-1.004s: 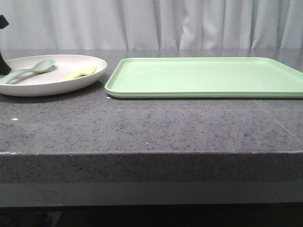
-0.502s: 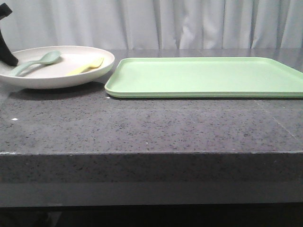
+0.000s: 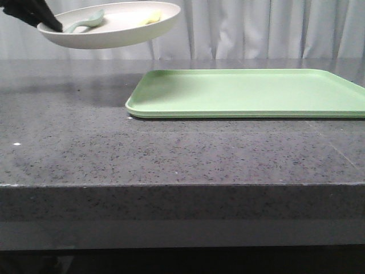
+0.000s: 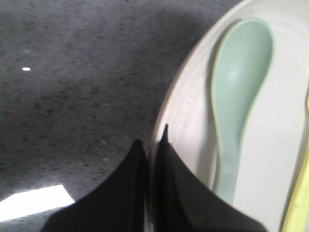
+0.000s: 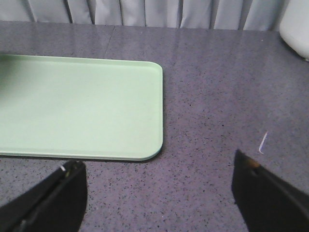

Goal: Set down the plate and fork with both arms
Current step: 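Lift the plate and carry it over the light green tray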

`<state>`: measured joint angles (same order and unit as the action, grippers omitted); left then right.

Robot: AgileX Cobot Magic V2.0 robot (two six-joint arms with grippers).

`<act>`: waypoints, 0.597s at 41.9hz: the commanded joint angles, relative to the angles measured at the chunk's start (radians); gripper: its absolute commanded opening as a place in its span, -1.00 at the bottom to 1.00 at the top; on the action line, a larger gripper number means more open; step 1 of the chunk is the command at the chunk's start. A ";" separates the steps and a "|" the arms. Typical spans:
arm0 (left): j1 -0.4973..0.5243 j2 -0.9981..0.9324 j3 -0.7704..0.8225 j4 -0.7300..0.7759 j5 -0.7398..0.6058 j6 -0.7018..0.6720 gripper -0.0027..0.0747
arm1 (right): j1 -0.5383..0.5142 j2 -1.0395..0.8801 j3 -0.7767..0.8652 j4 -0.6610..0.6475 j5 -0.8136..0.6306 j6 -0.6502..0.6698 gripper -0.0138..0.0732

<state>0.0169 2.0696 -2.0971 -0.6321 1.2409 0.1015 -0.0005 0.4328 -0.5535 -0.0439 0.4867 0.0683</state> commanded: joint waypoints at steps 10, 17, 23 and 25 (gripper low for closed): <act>-0.217 -0.059 -0.049 0.073 -0.097 -0.260 -0.98 | -0.006 0.013 -0.031 -0.014 -0.079 -0.005 0.77; -0.329 -0.058 -0.049 0.162 -0.178 -0.376 -0.98 | -0.006 0.013 -0.031 -0.014 -0.079 -0.005 0.77; -0.403 -0.058 -0.049 0.268 -0.214 -0.471 -0.98 | -0.006 0.013 -0.031 -0.014 -0.079 -0.005 0.77; -0.426 -0.058 -0.049 0.300 -0.221 -0.500 -0.98 | -0.006 0.013 -0.031 -0.014 -0.079 -0.005 0.77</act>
<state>-0.3739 2.0696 -2.1113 -0.3547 1.0989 -0.3237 -0.0005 0.4328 -0.5535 -0.0439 0.4867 0.0683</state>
